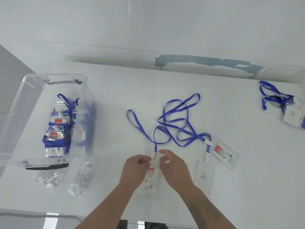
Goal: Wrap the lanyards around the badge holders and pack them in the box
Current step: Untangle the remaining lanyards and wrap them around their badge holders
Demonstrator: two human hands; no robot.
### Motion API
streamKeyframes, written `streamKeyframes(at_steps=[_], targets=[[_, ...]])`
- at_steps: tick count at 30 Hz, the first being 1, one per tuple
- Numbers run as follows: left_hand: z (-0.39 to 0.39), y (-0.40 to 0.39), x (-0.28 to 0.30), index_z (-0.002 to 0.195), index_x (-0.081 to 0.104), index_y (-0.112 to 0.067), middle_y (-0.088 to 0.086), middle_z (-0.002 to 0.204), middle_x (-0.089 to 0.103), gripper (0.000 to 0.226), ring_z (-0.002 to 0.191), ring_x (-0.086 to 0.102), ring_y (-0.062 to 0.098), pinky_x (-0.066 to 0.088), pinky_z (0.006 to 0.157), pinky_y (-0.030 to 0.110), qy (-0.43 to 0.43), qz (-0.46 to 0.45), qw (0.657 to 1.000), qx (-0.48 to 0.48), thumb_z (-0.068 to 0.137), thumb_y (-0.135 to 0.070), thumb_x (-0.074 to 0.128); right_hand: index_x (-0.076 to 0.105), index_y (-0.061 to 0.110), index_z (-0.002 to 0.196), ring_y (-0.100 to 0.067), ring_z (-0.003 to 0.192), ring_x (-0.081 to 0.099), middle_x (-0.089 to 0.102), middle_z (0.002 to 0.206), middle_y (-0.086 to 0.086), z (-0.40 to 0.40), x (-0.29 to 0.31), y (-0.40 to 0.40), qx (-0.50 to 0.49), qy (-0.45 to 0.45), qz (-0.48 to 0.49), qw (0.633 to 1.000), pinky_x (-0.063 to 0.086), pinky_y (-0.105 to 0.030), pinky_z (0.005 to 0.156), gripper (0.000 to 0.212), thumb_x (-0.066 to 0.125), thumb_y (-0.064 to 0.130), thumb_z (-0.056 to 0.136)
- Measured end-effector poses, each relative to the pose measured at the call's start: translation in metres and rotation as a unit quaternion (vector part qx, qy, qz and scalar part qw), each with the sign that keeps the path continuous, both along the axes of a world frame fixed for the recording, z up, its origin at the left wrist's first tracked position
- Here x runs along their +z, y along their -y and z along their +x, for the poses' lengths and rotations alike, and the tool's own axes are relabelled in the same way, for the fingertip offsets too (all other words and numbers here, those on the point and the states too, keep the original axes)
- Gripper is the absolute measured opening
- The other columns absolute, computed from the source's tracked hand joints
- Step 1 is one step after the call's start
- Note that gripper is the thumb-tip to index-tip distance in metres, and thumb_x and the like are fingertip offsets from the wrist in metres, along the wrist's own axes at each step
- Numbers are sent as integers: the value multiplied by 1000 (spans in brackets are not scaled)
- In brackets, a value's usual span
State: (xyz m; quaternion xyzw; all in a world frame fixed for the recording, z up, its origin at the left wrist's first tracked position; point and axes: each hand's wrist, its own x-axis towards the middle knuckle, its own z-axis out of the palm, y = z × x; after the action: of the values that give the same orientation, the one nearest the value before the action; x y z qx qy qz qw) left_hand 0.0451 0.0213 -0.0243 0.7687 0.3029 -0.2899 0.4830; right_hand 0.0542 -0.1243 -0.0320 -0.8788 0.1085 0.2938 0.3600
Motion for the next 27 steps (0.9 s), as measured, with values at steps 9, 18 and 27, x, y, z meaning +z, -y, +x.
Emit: streamKeyframes(at_steps=[9, 18, 27], targets=[[32, -21, 42, 83, 73, -37, -15, 76, 74, 15, 64, 69, -4, 48, 59, 13, 12, -55, 988, -142, 90, -25, 66, 54, 44, 126, 0, 124, 41, 43, 139, 25, 31, 36, 20, 278, 203, -89, 935, 41, -16, 90, 31, 53, 34, 97], [46, -45, 57, 97, 72, -23, -6, 86, 78, 20, 81, 73, 13, 58, 78, 30, -13, -88, 993, -78, 79, -21, 80, 63, 39, 114, 2, 112, 45, 59, 111, 22, 47, 49, 38, 217, 226, -52, 948, 46, -22, 89, 22, 60, 42, 92], [35, -34, 59, 104, 71, -18, 3, 113, 73, 33, 96, 68, 23, 51, 94, 39, -1, -410, 883, 228, 72, -20, 73, 65, 43, 94, 7, 90, 61, 68, 89, 27, 41, 53, 31, -59, 148, 103, 982, 49, -22, 85, 13, 71, 35, 86]])
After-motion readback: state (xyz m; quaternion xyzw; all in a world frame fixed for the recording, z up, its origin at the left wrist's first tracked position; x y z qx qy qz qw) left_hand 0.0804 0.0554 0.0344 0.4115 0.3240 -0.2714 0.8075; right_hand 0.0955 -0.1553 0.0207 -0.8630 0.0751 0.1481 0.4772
